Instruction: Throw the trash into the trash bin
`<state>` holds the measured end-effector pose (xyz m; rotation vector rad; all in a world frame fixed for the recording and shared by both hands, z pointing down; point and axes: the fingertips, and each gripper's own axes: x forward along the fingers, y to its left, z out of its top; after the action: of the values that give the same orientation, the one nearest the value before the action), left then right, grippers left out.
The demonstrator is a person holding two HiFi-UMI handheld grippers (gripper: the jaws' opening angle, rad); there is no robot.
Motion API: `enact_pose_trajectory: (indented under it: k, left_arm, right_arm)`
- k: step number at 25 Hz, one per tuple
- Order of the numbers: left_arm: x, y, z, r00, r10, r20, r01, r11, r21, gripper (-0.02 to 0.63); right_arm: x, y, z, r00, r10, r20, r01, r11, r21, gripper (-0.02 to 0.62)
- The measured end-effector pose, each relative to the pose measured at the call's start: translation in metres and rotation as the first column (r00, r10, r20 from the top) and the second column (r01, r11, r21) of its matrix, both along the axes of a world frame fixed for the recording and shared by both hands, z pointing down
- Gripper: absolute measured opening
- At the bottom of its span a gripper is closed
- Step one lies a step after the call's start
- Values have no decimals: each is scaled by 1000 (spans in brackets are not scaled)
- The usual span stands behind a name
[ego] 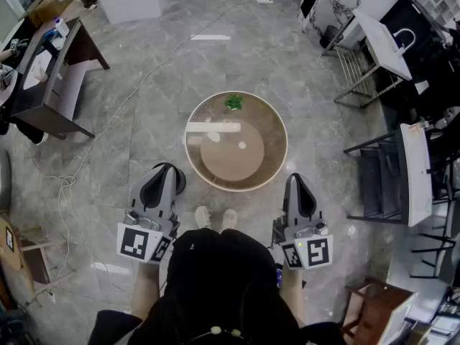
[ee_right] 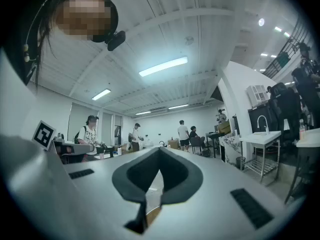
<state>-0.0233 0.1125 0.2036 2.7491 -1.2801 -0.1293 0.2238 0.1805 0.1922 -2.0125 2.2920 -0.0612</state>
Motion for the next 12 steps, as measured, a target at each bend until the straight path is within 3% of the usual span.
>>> enact_pose_trajectory:
  k: [12]
  left_arm:
    - [-2,-8,3,1000,3,-3,-3,1000,-4,6]
  right_arm:
    - [-1,-6,4,1000,-1,-12,1,1000,-12,2]
